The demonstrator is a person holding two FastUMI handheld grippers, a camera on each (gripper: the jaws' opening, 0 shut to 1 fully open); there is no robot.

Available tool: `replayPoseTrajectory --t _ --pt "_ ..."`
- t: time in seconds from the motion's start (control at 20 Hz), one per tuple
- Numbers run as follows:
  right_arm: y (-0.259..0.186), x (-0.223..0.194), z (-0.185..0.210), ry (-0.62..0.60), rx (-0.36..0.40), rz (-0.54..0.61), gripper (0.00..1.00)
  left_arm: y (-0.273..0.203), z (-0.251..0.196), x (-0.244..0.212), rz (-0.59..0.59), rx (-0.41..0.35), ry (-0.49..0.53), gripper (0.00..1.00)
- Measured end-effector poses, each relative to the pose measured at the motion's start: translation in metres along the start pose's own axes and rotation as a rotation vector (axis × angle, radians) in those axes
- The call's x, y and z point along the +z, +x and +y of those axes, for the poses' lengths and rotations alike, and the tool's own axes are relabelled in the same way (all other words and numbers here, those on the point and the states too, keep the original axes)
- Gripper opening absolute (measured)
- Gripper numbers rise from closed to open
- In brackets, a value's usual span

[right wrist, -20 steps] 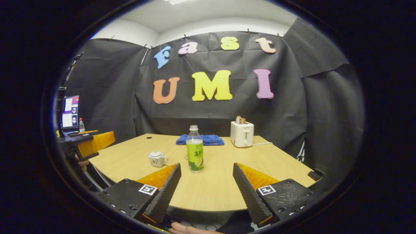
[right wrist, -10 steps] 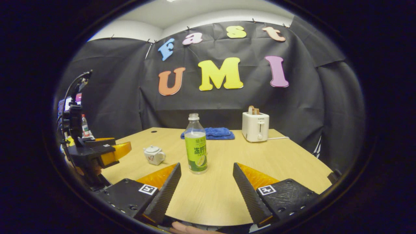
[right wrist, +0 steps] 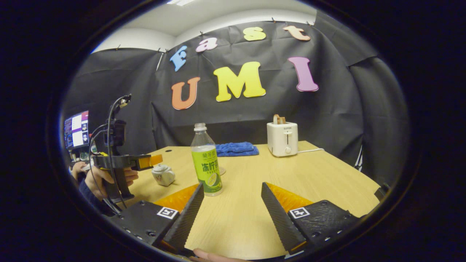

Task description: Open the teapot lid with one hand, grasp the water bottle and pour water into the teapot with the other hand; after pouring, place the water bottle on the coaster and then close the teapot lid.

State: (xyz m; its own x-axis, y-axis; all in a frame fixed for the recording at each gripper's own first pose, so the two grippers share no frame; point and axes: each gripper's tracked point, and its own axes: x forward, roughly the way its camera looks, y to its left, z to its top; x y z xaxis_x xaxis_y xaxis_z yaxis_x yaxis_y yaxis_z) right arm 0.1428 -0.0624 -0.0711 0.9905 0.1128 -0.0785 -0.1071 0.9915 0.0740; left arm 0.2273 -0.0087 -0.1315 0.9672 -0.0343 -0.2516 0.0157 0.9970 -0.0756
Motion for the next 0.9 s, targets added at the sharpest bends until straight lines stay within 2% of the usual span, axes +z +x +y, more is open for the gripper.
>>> replayPoseTrajectory --t 0.15,0.2,0.3,0.55,0.6,0.7,0.75,0.8,0.85,0.9 --pt "0.005 -0.001 -0.006 0.012 -0.002 0.002 0.93 0.011 0.013 0.001 -0.005 0.026 0.028 0.92" --pt "0.006 -0.003 -0.007 0.015 -0.001 0.004 0.96 0.012 0.013 0.005 -0.025 0.024 0.035 0.9" --pt "0.01 -0.007 -0.007 0.019 0.003 0.011 0.96 0.015 0.009 0.011 -0.062 0.008 0.029 0.8" --pt "0.019 -0.017 -0.005 0.032 0.012 0.039 0.94 0.026 -0.002 -0.011 0.0 -0.014 0.1 0.48" --pt "0.02 -0.02 -0.006 0.03 0.006 0.045 0.96 0.026 -0.002 -0.009 -0.013 -0.012 0.111 0.45" --pt "0.023 -0.023 -0.009 0.029 0.002 0.052 0.96 0.029 -0.004 -0.01 -0.018 -0.006 0.114 0.36" --pt "0.024 -0.024 -0.01 0.032 -0.001 0.053 0.96 0.029 -0.005 -0.009 -0.02 -0.008 0.112 0.24" --pt "0.026 -0.025 -0.01 0.034 -0.003 0.057 0.96 0.03 -0.008 -0.008 -0.02 -0.014 0.114 0.22" --pt "0.028 -0.026 -0.01 0.037 -0.002 0.061 0.96 0.03 -0.006 -0.007 -0.021 -0.007 0.113 0.13" --pt "0.029 -0.027 -0.009 0.04 0.003 0.066 0.96 0.03 -0.005 -0.006 -0.016 -0.004 0.114 0.08"
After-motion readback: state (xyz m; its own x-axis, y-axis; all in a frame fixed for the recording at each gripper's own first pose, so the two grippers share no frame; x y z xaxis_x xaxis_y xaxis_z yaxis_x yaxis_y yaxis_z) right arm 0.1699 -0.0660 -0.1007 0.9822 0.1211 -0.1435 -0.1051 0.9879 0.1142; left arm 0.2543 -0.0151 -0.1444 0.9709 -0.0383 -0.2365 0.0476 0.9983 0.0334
